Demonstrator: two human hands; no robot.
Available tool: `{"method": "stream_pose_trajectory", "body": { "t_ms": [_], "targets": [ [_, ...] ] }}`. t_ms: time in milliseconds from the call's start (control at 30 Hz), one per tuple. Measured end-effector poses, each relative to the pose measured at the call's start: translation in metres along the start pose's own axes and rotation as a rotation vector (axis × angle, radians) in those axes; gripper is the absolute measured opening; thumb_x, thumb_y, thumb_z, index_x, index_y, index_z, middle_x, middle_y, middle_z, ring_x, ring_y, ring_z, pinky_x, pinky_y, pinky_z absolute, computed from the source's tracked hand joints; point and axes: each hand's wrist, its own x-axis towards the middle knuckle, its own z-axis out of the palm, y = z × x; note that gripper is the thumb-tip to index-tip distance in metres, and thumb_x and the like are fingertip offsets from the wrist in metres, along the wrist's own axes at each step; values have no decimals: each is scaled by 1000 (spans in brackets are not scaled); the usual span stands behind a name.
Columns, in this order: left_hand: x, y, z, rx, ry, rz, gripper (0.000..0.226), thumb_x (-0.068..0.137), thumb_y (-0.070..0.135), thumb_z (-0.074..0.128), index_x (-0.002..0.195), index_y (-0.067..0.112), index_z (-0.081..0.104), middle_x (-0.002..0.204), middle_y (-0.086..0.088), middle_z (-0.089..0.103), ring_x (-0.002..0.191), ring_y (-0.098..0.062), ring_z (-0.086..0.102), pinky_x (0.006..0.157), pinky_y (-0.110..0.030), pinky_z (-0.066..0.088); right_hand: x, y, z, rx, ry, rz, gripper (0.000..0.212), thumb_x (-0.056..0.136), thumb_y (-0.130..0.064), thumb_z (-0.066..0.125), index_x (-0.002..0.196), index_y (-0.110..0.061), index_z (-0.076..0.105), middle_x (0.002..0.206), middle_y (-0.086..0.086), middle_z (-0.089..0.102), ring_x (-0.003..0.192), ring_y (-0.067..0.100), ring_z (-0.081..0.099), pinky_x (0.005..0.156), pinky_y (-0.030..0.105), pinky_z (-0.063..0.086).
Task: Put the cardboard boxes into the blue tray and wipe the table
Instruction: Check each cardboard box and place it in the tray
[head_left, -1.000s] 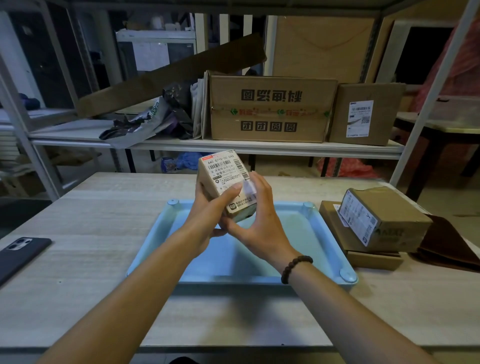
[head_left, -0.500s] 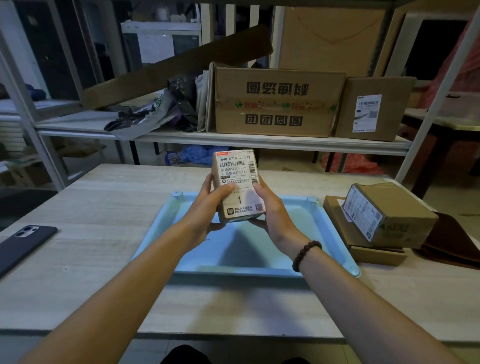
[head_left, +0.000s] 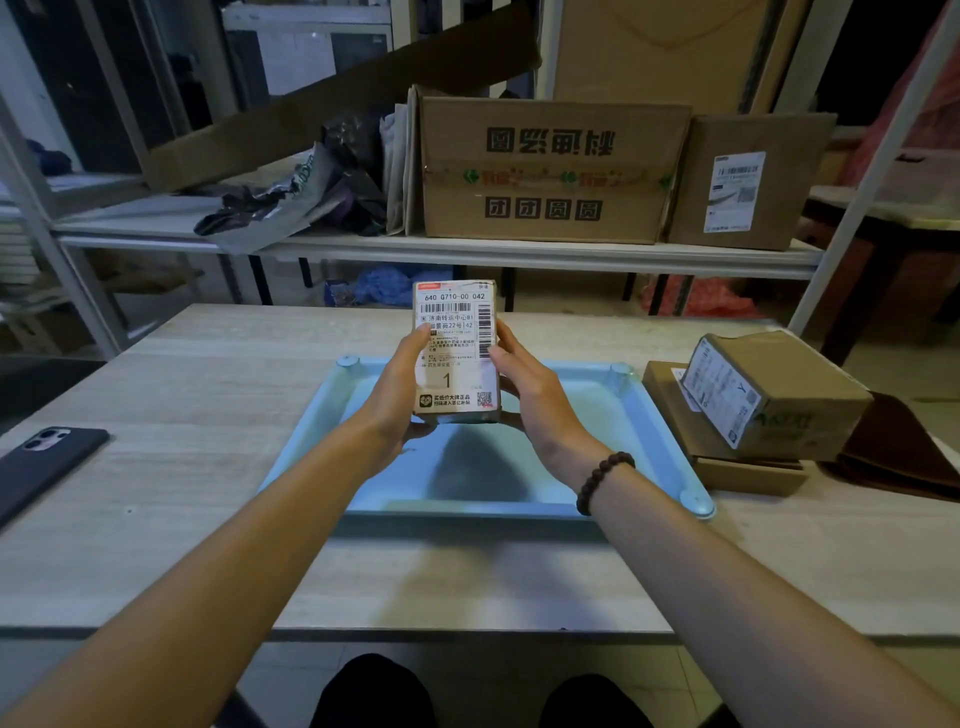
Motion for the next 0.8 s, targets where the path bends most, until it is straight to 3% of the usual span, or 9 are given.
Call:
{"method": "stream_pose_trajectory", "body": {
  "t_ms": [133,400,567,800],
  "targets": [
    [-2,0,1,4,1,-3,54,97,61,34,126,26,62,110,-9,73,97,-25,64,85,-39,47,-1,1,1,6,15,16,41,107,-32,42,147,-39,49,136,-11,66,119,9,63,104,41,53],
    [-6,-2,4,20,15,-26,52,98,59,33,127,25,60,107,-8,73,99,-25,65,88,-42,47,-1,6,-1,4,14,31,38,107,-35,41,142,-43,52,125,-17,68,111,6,65,95,35,56],
    [-9,-2,2,28,10,-42,47,98,59,34,121,28,61,105,-6,73,101,-25,64,95,-46,46,1,11,2,18,28,64,27,106,-38,42,120,-55,59,110,-25,72,112,11,65,103,45,52],
    [-9,-3,5,42,-2,-60,48,98,59,34,124,28,60,110,-7,72,106,-26,63,98,-49,45,4,12,1,17,39,79,26,105,-42,43,120,-52,61,113,-20,73,112,15,66,107,48,49]
  ]
}}
